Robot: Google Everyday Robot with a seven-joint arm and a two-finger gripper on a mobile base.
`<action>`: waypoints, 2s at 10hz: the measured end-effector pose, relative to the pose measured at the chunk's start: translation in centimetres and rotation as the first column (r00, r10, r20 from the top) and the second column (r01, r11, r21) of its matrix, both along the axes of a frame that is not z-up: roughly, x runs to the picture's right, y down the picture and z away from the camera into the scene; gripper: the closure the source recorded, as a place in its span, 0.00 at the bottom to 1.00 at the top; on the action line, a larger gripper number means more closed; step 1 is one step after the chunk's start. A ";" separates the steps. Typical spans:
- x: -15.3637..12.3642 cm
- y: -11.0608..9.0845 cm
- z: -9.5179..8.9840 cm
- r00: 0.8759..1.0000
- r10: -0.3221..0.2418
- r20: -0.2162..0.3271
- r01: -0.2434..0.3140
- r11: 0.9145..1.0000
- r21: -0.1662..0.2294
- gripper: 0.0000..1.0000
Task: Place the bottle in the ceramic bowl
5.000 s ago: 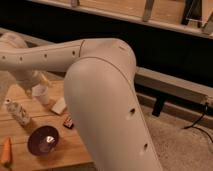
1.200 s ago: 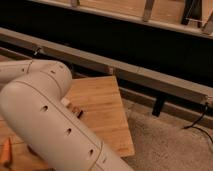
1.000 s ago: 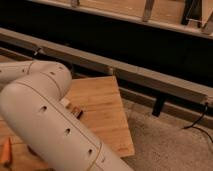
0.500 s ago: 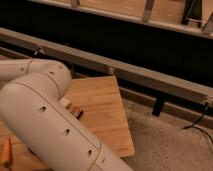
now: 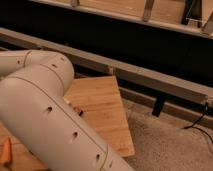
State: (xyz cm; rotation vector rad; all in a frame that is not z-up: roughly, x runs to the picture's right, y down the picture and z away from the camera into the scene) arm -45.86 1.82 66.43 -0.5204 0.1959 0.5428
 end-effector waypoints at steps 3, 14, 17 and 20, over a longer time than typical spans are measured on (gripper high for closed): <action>2.6 -1.2 -2.9 1.000 -0.011 -0.004 0.011 1.000 0.020 1.00; 9.9 0.3 -6.8 1.000 0.019 -0.008 -0.020 0.993 -0.119 1.00; 11.3 1.0 -7.6 0.999 0.036 0.001 -0.036 0.992 -0.121 1.00; 12.4 2.9 -7.7 0.998 0.055 0.007 -0.053 0.990 -0.129 1.00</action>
